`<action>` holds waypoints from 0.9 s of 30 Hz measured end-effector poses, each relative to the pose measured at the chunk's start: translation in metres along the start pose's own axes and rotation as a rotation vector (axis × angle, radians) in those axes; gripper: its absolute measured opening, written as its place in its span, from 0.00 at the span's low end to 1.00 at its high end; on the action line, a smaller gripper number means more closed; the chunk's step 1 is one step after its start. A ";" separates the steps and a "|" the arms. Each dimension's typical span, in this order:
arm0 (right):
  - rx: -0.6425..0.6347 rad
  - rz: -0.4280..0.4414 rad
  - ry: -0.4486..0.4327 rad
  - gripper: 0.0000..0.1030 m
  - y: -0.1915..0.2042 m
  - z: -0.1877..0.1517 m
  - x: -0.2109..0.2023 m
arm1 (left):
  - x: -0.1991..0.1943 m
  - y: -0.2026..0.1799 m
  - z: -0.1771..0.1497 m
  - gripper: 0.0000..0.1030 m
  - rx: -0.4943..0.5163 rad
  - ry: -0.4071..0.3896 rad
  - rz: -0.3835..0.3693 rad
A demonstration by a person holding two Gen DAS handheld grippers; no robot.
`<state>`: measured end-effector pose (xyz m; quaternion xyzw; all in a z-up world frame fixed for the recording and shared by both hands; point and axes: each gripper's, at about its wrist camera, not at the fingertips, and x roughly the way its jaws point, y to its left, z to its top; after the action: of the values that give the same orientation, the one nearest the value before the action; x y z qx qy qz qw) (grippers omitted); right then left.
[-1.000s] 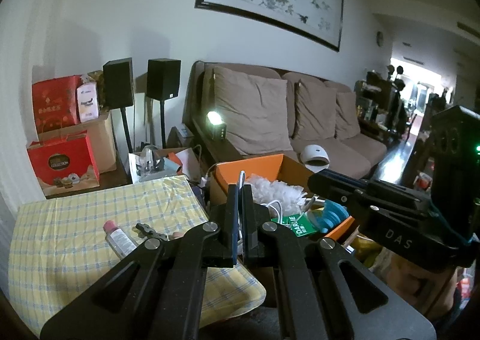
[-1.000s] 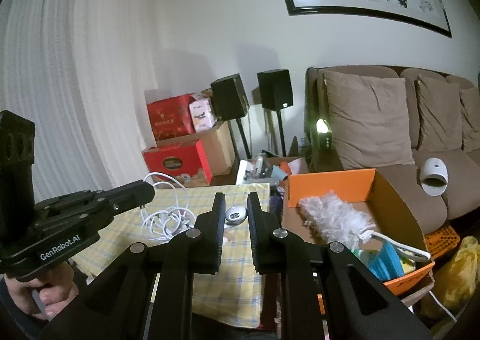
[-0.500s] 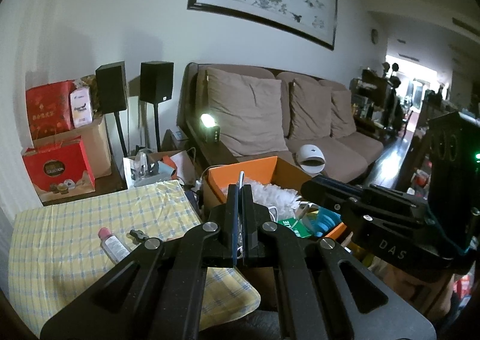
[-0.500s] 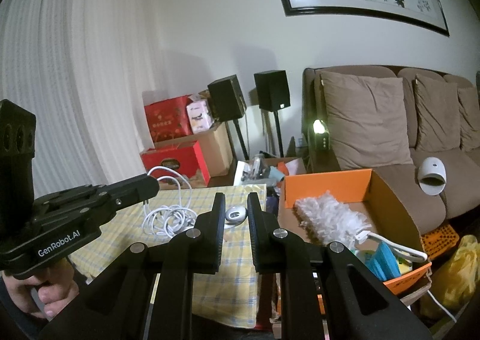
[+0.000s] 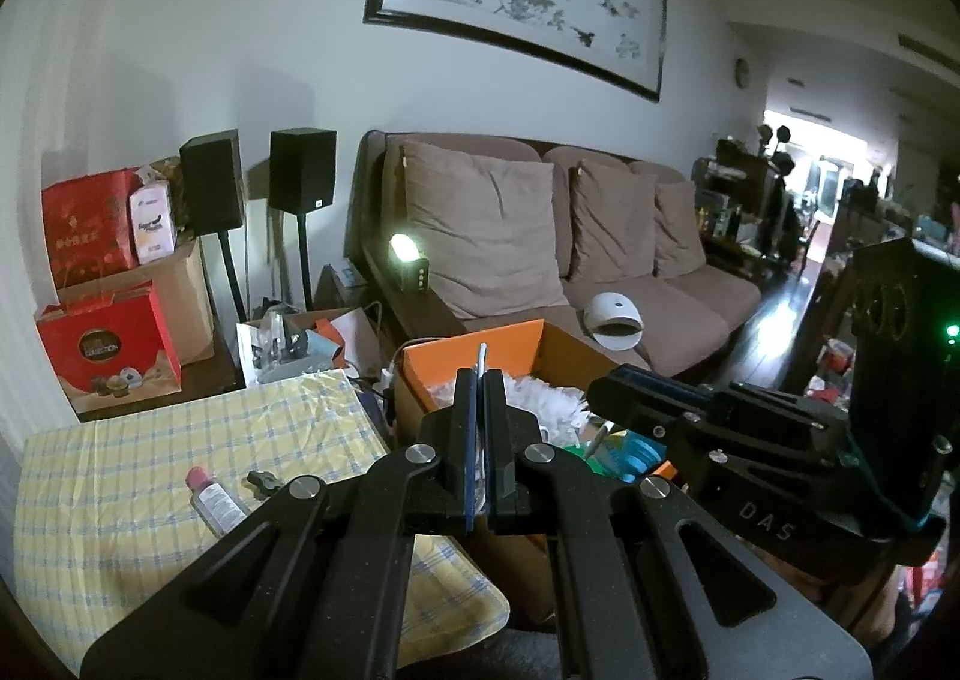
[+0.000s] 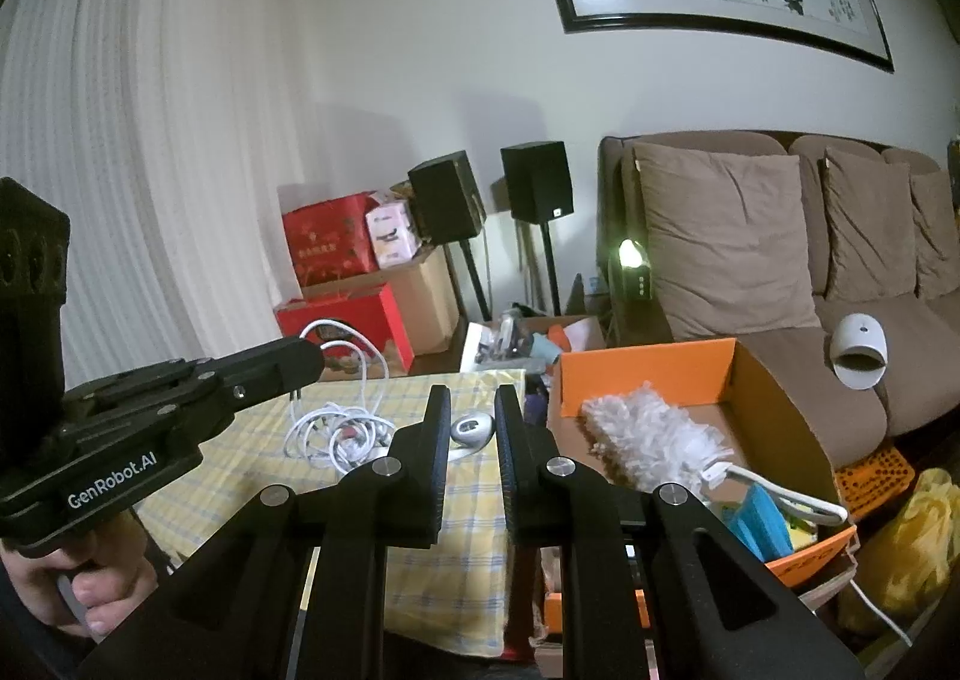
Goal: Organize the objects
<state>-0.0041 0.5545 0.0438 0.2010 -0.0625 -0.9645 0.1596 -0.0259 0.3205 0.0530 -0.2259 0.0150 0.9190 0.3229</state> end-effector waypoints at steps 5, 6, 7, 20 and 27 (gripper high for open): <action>0.001 -0.003 0.000 0.13 -0.002 0.001 0.000 | 0.003 -0.001 0.000 0.02 0.002 0.007 -0.003; 0.000 -0.003 0.002 0.13 -0.002 0.001 0.000 | 0.004 -0.002 0.000 0.02 0.004 0.011 -0.004; -0.001 -0.003 0.005 0.13 -0.003 0.001 0.000 | 0.005 -0.002 -0.001 0.02 0.005 0.015 -0.005; 0.008 -0.019 0.014 0.13 -0.010 0.000 0.001 | 0.010 -0.006 -0.002 0.02 0.007 0.024 -0.014; 0.020 -0.030 0.009 0.13 -0.017 0.001 -0.002 | 0.014 -0.016 0.000 0.02 0.023 0.028 -0.024</action>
<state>-0.0081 0.5712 0.0421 0.2076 -0.0683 -0.9652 0.1433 -0.0259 0.3409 0.0487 -0.2350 0.0274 0.9116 0.3361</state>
